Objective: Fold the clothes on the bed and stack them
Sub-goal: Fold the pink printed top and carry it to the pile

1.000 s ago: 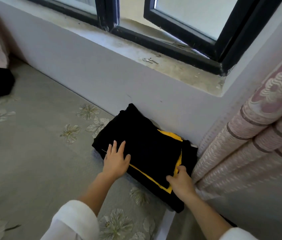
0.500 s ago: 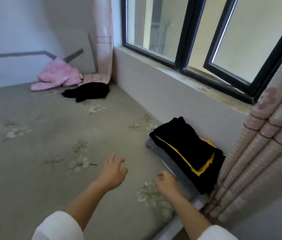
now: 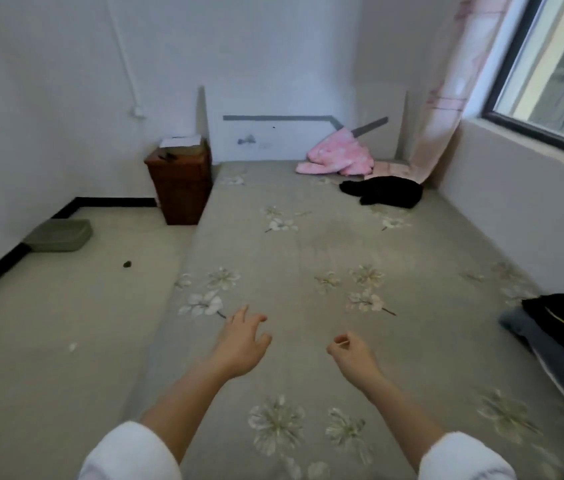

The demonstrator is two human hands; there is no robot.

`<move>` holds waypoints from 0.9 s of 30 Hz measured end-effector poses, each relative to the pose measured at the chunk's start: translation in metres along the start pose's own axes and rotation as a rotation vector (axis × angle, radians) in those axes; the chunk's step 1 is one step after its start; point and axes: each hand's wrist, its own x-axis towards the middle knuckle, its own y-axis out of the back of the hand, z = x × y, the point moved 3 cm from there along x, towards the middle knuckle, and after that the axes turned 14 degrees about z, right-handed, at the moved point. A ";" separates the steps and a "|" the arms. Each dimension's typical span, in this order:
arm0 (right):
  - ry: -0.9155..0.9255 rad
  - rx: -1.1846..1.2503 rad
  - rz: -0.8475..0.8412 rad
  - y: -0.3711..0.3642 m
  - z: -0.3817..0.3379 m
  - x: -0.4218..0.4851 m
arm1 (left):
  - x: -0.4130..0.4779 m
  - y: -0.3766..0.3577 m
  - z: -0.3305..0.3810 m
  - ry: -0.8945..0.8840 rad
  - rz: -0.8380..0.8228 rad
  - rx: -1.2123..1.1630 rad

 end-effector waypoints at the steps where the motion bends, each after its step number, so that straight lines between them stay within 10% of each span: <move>1: 0.034 -0.014 -0.017 -0.030 -0.021 -0.009 | -0.003 0.017 -0.032 0.017 0.014 0.006; 12: 0.249 -0.087 -0.273 -0.338 -0.234 -0.151 | -0.032 0.193 -0.345 0.252 0.111 0.061; 27: 0.392 -0.058 -0.226 -0.498 -0.420 -0.114 | 0.066 0.302 -0.512 0.241 0.199 0.061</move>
